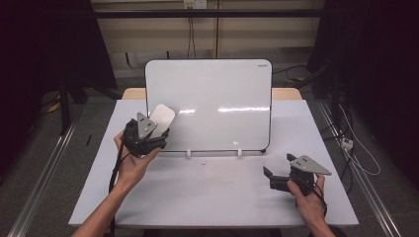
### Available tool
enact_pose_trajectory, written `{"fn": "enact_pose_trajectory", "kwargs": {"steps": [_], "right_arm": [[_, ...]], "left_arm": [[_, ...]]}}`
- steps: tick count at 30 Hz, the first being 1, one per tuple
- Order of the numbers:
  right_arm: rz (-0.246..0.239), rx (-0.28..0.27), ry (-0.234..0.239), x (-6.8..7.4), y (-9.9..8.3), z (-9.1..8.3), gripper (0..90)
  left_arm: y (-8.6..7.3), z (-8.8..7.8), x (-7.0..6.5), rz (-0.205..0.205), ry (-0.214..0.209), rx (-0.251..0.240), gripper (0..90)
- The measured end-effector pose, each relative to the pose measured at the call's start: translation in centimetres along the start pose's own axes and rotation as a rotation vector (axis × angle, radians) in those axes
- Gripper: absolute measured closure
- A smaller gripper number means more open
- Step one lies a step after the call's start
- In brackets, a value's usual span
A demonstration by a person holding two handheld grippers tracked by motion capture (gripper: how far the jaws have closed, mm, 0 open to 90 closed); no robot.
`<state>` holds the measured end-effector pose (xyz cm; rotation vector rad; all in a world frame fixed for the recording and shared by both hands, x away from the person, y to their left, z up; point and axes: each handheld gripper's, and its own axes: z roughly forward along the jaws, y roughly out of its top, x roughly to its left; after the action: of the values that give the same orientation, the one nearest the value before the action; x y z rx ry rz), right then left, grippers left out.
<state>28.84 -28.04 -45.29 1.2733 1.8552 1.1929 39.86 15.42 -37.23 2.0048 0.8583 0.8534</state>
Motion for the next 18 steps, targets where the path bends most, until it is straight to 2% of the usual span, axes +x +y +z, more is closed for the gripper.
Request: {"fn": "enact_pose_trajectory", "kwargs": {"steps": [1,3,4,5,7,9,15,18], "right_arm": [[-0.002,0.000,0.001,0.0,0.0,0.0,4.1],[-0.003,0.002,0.004,0.0,0.0,-0.1,4.1],[-0.003,0.001,0.004,-0.1,0.0,-0.1,4.1],[-0.001,0.000,0.001,-0.1,0.0,-0.1,4.1],[0.002,0.002,-0.001,0.0,0.0,0.0,4.1],[0.002,0.001,0.001,0.0,0.1,0.0,4.1],[-0.004,0.001,0.002,0.2,0.1,-0.1,4.1],[-0.002,-0.001,-0.001,0.1,0.2,0.0,4.0]], "left_arm": [[-0.1,0.1,-0.2,0.001,-0.004,0.002,31.1],[-0.4,0.4,-0.7,0.041,0.022,0.014,31.1],[-0.5,0.6,-0.8,0.057,0.015,0.028,31.1],[-0.6,0.8,-0.8,0.060,0.005,0.037,31.1],[-0.7,1.1,-1.0,0.065,0.021,0.036,31.1],[-0.9,1.4,-1.1,0.078,0.005,0.035,31.1],[-1.5,2.6,-1.3,0.118,0.012,0.058,31.1],[-1.6,3.0,-1.7,0.150,0.039,0.070,31.0]]}}
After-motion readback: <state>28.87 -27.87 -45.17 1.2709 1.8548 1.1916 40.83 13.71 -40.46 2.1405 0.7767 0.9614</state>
